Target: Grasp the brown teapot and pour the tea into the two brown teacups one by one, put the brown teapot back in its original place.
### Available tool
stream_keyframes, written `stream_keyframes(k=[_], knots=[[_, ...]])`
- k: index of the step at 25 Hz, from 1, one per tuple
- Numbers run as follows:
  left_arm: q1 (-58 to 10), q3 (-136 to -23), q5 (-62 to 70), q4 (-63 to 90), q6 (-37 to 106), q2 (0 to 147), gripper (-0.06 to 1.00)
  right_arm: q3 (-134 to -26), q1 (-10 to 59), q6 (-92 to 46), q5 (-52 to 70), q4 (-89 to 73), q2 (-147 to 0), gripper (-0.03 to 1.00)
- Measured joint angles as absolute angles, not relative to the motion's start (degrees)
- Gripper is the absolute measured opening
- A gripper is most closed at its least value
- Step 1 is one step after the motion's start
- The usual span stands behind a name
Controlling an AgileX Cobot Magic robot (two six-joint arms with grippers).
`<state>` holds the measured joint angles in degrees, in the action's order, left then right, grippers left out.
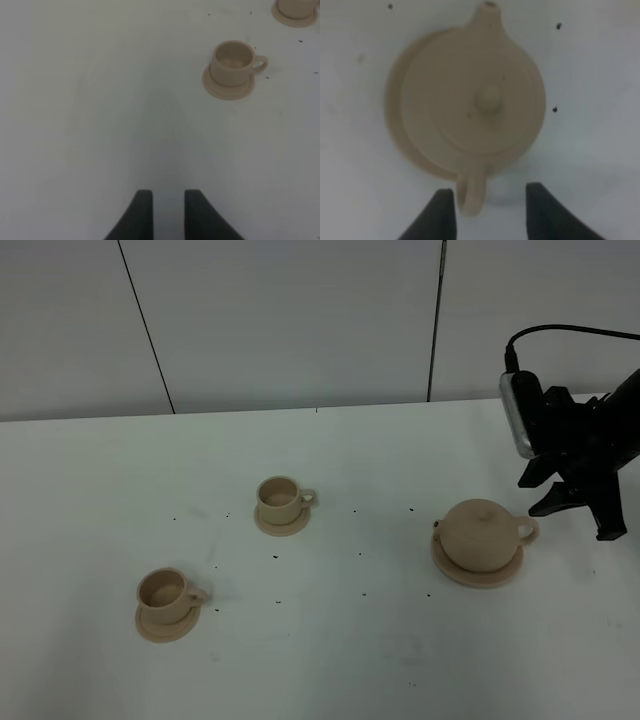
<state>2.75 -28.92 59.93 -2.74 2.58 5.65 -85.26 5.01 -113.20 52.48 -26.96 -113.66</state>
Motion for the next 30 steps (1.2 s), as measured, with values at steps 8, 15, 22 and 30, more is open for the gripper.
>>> stream_keyframes(k=[8,15,22,30], knots=[[2.75,-28.92,59.93,-2.81,2.58,5.65,0.23,-85.26,5.01,-113.54,51.95,-24.91,-114.49,0.33],[2.75,-28.92,59.93,-2.82,2.58,5.65,0.23,-85.26,4.97,-111.35,50.92,-20.66,-113.94,0.33],[2.75,-28.92,59.93,-2.87,2.58,5.65,0.23,-85.26,8.88,-101.06,52.19,-7.96,-112.33,0.33],[2.75,-28.92,59.93,-2.87,2.58,5.65,0.23,-85.26,12.74,-99.57,50.62,-4.1,-112.65,0.33]])
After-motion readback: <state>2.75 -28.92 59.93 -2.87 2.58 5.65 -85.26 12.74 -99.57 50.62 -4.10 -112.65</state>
